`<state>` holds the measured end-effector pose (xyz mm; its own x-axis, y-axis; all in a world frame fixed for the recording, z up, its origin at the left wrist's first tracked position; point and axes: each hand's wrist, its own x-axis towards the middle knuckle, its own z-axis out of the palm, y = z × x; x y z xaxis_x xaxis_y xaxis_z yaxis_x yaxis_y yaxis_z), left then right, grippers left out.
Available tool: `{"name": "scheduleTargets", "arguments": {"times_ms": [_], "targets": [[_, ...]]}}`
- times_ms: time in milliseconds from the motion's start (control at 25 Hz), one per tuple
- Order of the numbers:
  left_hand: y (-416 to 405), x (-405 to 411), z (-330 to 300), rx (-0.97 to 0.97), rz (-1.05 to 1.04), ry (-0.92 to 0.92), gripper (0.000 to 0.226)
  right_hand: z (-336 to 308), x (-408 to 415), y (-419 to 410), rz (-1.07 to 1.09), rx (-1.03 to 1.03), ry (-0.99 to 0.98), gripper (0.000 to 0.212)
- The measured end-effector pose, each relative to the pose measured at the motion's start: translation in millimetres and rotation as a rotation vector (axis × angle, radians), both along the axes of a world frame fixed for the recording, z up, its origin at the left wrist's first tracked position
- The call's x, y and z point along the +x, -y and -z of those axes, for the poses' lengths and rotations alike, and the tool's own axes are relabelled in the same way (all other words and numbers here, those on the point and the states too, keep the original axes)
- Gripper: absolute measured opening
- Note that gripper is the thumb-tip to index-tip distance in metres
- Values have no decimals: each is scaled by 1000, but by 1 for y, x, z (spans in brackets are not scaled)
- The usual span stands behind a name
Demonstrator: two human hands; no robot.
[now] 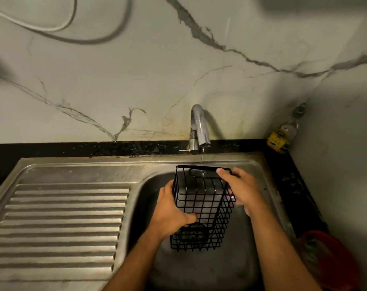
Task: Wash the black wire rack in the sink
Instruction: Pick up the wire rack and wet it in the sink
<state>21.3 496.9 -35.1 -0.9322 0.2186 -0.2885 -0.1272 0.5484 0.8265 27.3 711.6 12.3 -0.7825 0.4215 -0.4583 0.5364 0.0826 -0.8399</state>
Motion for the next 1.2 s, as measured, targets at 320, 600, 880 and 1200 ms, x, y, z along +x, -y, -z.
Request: {"name": "scheduleTargets", "arguments": {"times_ms": [320, 600, 880, 1200], "targets": [[3, -6, -21, -59, 2, -37, 134, -17, 12, 18, -10, -140, 47, 86], [7, -9, -37, -69, 48, -6, 140, -8, 22, 25, 9, -199, -75, 86], [21, -15, -40, 502, -46, 218, 84, -23, 21, 47, -12, 102, -203, 89], [26, -10, -48, 540, -141, 305, 45, -31, 16, 61, -76, 206, -208, 95]]}}
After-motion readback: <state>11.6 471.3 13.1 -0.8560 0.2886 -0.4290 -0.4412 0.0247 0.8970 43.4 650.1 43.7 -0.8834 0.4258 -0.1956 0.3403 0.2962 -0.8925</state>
